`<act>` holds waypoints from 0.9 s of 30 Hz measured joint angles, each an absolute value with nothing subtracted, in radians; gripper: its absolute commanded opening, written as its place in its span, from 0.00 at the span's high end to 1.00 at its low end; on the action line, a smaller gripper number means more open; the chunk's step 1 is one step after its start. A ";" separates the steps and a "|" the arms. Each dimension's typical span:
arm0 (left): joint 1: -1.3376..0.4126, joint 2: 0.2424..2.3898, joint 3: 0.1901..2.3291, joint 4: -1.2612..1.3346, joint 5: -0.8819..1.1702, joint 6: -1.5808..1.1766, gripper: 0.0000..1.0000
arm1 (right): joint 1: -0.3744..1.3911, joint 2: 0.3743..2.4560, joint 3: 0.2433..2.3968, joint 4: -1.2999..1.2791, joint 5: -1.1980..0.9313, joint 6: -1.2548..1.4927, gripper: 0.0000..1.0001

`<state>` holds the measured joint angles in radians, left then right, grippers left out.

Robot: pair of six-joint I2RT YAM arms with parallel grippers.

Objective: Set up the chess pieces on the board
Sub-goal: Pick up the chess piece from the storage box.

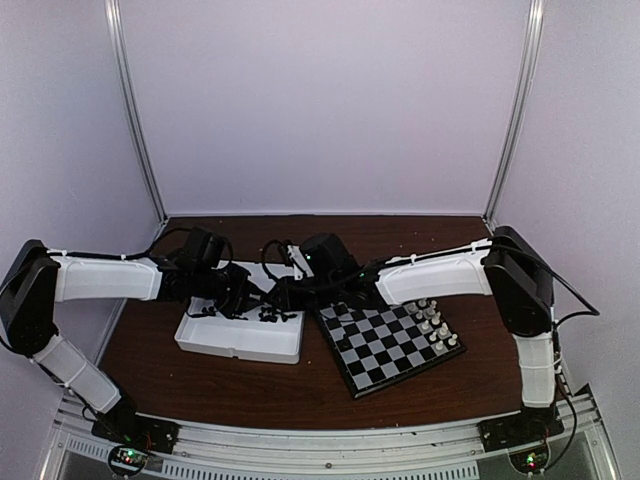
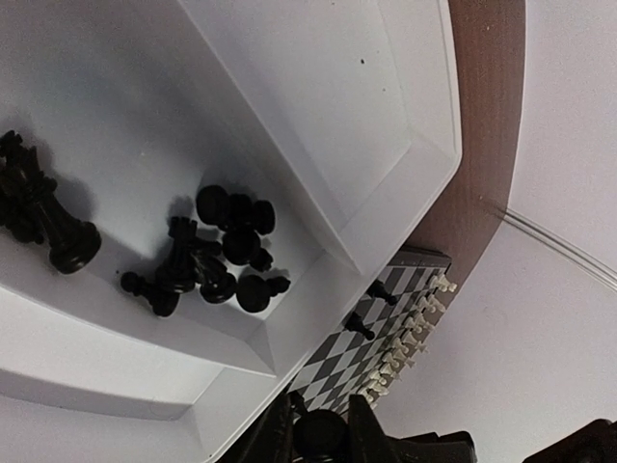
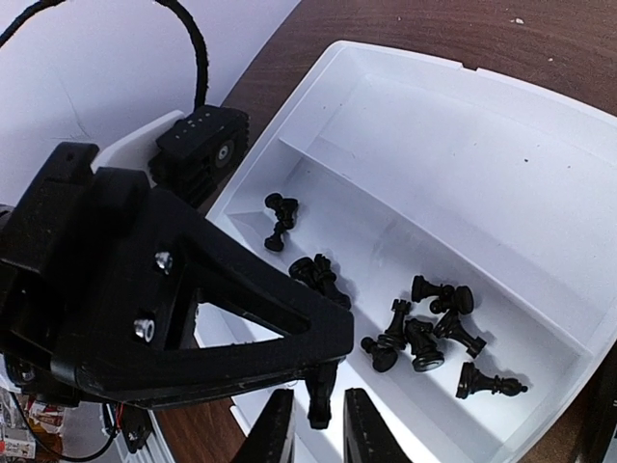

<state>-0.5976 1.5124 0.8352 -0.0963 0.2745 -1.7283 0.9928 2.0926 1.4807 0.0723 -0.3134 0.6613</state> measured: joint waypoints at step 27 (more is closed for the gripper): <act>-0.598 1.507 0.809 -0.053 0.284 -1.747 0.59 | 0.993 2.114 1.501 0.071 -0.317 0.661 1.00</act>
<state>-0.5976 1.5070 0.8093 -0.0532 0.2844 -1.7466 0.9928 2.1136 1.5009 0.0708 -0.3168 0.6613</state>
